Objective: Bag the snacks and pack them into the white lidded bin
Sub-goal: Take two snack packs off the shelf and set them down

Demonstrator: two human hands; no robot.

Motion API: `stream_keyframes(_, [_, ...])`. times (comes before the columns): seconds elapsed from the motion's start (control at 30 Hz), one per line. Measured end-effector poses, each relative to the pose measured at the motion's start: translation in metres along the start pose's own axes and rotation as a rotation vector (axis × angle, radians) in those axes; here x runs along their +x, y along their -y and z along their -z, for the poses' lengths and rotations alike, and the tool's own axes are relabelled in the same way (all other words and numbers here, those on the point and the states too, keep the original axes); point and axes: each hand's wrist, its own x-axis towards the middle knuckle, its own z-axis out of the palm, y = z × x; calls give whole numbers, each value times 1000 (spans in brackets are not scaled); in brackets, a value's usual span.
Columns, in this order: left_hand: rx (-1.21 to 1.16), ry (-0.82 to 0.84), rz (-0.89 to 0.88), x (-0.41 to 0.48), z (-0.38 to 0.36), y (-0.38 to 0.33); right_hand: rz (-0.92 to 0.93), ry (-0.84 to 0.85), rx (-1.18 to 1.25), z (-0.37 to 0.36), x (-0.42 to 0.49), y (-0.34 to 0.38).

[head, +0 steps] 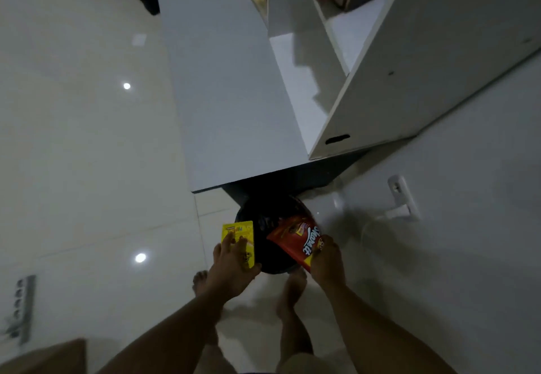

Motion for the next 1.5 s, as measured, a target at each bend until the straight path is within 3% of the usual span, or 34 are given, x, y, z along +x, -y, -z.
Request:
stream_keyframes(0.13, [-154,15,221,27,-39,-10,-44,11,-133,-19,39,-12])
stream_keyframes(0.27, [-260,7,301,59,-80,-6,-23,59,-253,-49,71,-21])
stream_keyframes(0.43, [-331,33,346,116,-122,11,-12,97,-349,-91,124,-36])
stream_keyframes(0.63, [-299,67,276,191,-170,36,25,111,-380,-134,195,-54])
stream_keyframes(0.87, [-301,66,290,222,-193,56,-25,133,-344,-138,231,-64])
stream_keyframes(1.1, [-257,53,194,182,-135,40,29,107,-167,-103,187,-23])
stream_keyframes(1.37, [-227,-151,84,67,3,-28,390,125,-39,-34,56,96])
stream_keyframes(1.5, [-259,-294,128,5,59,-57,532,119,39,8,-11,152])
